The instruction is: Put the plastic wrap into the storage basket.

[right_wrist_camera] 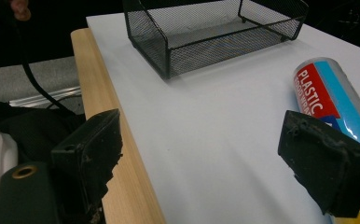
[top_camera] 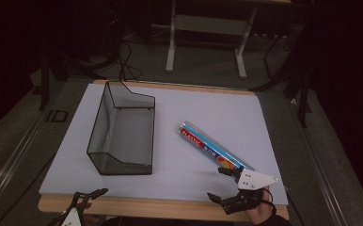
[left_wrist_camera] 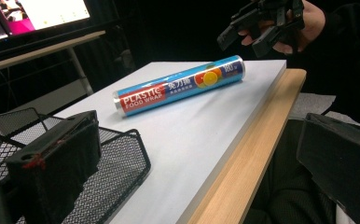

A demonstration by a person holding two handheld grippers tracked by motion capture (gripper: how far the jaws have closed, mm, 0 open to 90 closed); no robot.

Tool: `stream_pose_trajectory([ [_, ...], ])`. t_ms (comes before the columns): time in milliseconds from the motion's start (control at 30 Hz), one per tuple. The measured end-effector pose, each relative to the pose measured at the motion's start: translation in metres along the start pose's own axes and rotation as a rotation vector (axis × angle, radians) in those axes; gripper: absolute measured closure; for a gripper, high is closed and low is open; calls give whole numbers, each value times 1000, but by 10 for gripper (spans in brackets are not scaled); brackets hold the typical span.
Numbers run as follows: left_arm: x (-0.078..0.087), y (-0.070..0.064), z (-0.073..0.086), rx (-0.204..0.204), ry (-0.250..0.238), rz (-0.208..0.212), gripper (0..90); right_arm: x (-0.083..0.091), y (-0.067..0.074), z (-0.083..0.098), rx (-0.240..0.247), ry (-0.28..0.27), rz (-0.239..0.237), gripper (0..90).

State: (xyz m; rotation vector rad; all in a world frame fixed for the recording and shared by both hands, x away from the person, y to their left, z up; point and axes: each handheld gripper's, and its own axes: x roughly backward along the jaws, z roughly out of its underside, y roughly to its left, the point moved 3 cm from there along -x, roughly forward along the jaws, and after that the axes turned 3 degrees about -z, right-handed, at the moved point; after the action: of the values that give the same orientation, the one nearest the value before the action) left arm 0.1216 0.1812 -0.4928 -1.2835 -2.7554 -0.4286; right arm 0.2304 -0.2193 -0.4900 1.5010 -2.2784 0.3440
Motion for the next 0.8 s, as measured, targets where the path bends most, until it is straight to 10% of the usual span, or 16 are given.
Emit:
stream_pose_trajectory([
  [800, -1, -1, 0, -7, 10, 14, 3, 8, 6, -12, 16, -30, 32, 96],
])
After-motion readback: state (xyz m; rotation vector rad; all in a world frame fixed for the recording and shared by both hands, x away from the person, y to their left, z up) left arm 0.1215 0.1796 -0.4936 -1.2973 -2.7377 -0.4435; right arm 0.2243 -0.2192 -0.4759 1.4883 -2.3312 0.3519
